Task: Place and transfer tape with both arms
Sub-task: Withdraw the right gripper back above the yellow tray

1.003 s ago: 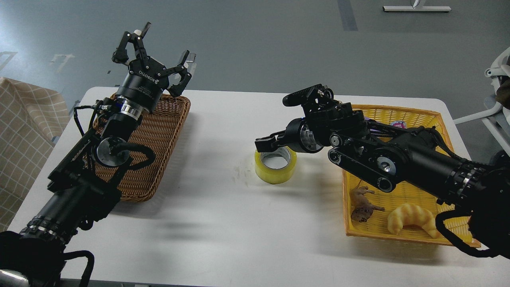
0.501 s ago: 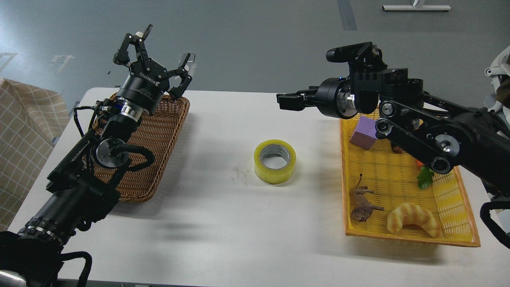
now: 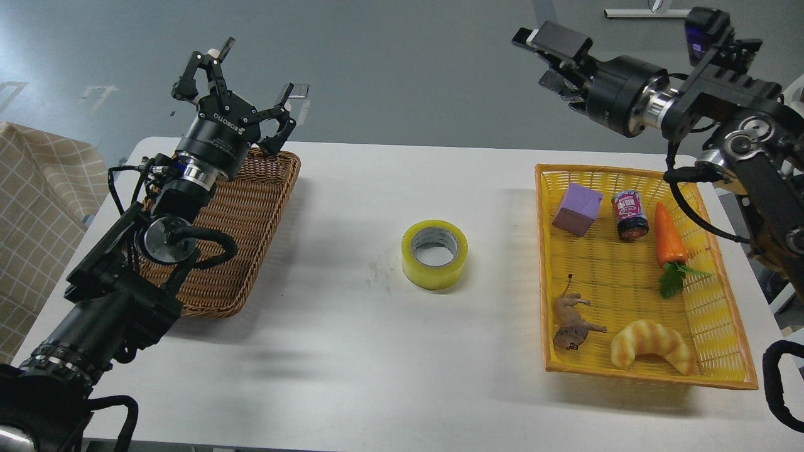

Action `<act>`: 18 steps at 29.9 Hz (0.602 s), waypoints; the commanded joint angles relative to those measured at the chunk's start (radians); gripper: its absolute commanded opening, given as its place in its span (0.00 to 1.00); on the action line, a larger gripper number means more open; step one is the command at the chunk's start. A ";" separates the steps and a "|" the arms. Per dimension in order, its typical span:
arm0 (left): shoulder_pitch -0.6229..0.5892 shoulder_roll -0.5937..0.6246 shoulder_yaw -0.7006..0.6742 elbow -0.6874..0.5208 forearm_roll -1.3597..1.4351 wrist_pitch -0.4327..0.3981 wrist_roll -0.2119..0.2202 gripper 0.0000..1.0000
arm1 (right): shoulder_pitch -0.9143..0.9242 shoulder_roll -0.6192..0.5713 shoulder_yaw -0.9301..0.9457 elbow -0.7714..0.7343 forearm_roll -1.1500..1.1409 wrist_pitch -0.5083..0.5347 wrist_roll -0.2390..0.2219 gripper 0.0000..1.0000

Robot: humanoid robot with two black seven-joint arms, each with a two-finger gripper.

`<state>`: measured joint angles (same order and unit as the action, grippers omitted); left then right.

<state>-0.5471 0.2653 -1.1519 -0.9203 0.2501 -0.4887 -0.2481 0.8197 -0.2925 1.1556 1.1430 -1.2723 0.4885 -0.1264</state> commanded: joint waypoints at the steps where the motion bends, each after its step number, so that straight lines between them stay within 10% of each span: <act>1: -0.002 0.002 0.001 0.000 0.001 0.000 0.003 0.98 | -0.057 0.038 0.102 -0.025 0.132 0.000 0.001 1.00; 18: -0.033 -0.001 0.000 -0.003 0.143 0.000 0.007 0.98 | -0.191 0.188 0.381 -0.143 0.683 0.000 0.033 1.00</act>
<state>-0.5708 0.2633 -1.1533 -0.9236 0.3779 -0.4887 -0.2419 0.6447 -0.1190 1.5161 1.0157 -0.6194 0.4883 -0.0956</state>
